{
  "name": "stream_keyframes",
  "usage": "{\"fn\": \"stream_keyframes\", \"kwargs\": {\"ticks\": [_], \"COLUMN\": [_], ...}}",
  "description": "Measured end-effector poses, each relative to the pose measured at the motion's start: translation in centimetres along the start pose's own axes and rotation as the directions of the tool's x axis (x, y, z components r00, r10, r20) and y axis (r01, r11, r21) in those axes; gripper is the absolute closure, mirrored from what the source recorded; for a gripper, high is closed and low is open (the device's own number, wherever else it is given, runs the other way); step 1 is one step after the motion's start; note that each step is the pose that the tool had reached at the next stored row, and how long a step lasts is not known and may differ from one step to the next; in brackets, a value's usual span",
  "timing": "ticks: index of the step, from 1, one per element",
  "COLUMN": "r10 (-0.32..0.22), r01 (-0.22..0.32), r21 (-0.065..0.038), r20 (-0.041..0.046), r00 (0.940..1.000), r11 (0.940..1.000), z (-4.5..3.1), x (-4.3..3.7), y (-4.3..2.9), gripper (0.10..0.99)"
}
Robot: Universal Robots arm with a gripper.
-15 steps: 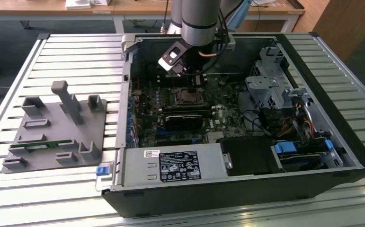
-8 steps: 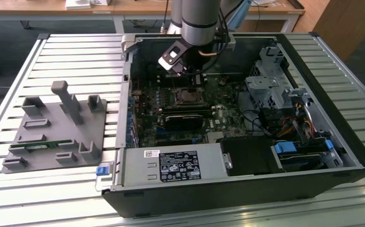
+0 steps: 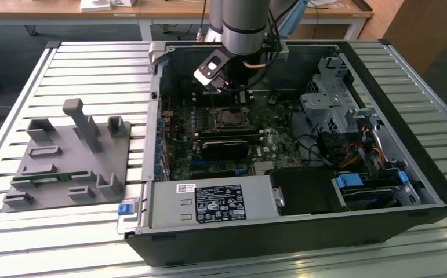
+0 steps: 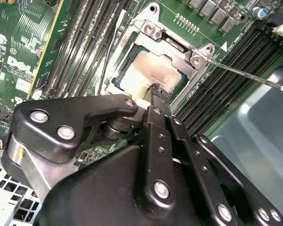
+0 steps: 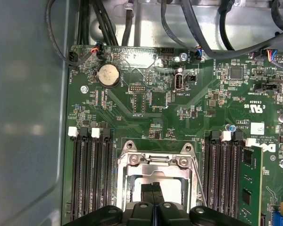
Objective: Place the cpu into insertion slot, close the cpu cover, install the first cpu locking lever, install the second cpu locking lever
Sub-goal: 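Install the first cpu locking lever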
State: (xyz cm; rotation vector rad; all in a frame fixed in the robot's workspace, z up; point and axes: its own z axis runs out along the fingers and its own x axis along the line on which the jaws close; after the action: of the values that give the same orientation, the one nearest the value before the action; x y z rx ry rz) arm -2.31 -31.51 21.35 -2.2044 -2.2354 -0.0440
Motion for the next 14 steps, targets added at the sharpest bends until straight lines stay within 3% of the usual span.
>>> {"fn": "stream_keyframes", "kwargs": {"ticks": [14], "r10": [0.000], "r01": [0.000], "r21": [0.000], "r20": [0.0000], "r00": [1.0000], "r11": [1.0000], "z": [-0.29], "x": [0.01], "y": [0.01], "gripper": [0.980]}}
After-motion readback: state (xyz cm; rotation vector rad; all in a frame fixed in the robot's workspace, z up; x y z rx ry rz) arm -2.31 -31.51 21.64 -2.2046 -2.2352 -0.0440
